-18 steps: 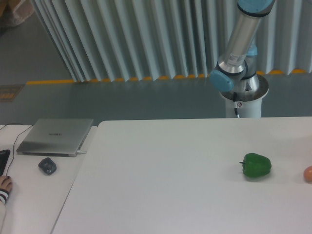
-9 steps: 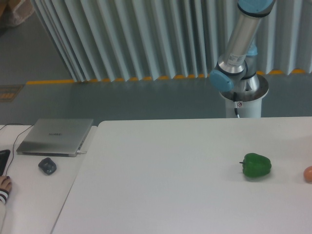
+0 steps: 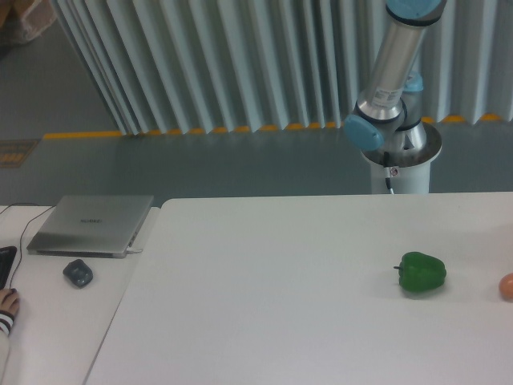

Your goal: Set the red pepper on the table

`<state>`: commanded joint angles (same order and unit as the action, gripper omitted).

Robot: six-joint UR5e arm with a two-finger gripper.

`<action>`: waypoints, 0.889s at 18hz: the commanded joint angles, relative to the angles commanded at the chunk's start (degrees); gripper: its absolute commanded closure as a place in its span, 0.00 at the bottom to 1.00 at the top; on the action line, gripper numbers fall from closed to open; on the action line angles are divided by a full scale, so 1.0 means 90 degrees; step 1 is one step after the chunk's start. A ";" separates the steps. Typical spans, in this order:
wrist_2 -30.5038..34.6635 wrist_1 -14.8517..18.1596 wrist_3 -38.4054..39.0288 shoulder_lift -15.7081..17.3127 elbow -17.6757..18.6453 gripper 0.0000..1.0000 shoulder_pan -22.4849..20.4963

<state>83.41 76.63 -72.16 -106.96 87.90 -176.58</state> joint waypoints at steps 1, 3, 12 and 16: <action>-0.0010 0.0185 0.0010 0.0078 -0.0166 0.82 0.0156; -0.0059 0.0236 0.0098 0.0146 -0.0187 0.82 0.0526; -0.0040 -0.0846 0.1921 -0.0125 -0.0295 0.82 0.2878; 0.0769 -0.1443 0.2684 -0.0721 -0.0275 0.82 0.3749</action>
<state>90.33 63.64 -48.00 -113.45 85.43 -142.84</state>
